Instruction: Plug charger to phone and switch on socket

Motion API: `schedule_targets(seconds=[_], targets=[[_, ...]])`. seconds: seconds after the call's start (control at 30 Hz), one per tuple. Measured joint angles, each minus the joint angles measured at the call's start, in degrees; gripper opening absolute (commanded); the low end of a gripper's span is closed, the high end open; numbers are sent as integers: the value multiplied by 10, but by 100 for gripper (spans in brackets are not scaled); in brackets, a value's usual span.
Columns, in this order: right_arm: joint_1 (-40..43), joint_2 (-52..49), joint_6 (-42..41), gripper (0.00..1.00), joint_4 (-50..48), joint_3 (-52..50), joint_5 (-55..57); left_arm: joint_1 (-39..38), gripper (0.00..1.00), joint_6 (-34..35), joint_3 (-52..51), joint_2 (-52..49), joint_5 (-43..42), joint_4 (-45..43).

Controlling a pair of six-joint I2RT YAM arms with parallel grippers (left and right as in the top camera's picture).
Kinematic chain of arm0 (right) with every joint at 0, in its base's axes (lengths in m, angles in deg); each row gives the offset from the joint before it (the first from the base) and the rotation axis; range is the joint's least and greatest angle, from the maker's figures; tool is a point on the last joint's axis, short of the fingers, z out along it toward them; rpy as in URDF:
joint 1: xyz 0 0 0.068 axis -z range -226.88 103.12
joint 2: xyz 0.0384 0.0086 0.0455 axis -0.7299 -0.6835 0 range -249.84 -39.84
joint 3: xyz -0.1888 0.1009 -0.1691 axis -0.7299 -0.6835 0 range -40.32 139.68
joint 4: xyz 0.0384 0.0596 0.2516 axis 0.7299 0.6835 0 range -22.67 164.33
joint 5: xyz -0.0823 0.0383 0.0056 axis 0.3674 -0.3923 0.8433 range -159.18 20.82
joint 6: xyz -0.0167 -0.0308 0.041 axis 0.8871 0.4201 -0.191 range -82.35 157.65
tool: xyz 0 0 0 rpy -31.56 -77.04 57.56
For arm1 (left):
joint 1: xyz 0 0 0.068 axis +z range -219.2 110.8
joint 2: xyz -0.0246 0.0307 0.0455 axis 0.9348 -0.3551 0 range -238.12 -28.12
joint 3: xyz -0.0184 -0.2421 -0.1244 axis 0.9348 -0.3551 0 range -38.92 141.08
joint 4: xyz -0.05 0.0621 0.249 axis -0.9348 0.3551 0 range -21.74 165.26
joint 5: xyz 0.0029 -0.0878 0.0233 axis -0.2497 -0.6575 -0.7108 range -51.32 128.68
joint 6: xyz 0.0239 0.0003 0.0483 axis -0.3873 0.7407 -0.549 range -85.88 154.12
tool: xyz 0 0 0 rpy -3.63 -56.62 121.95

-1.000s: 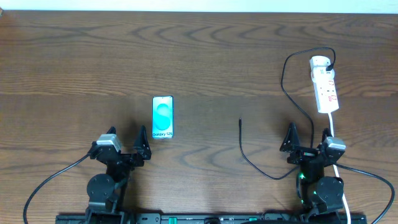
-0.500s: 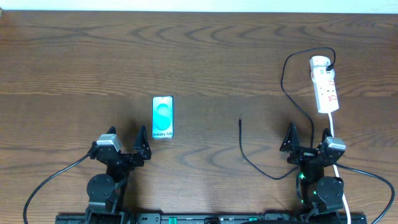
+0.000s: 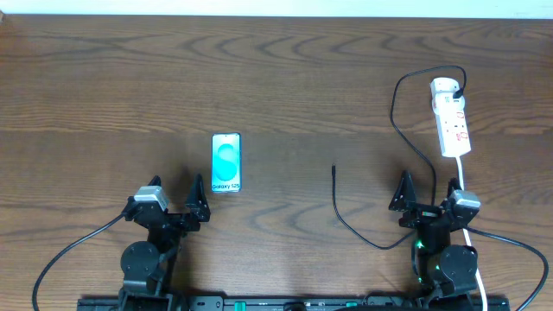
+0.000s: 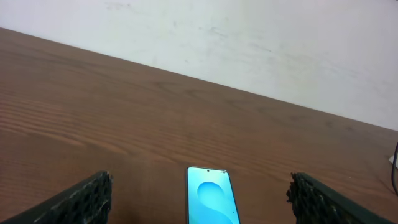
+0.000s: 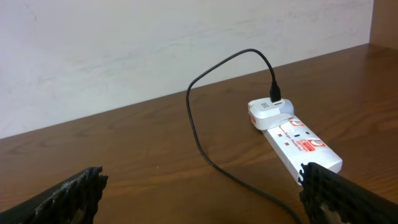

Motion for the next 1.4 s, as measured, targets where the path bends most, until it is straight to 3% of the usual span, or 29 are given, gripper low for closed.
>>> schedule_targets(seconds=[0.43, 0.6, 0.77, 0.97, 1.17, 1.27, 1.4], targets=[[0, 0, 0, 99, 0, 0, 0, 0, 91, -5, 22, -37, -1, 23], [0, 0, 0, 99, 0, 0, 0, 0, 91, -35, 105, -169, -1, 24], [0, 1, 0, 99, 0, 0, 0, 0, 91, -50, 278, -387, -3, 34], [0, 1, 0, 99, 0, 0, 0, 0, 91, -57, 528, -610, -22, 210], [0, 1, 0, 99, 0, 0, 0, 0, 91, -63, 815, -809, -24, 478], [0, 1, 0, 99, 0, 0, 0, 0, 91, -70, 875, -861, -24, 536], [0, 1, 0, 99, 0, 0, 0, 0, 91, -75, 882, -884, -24, 574]])
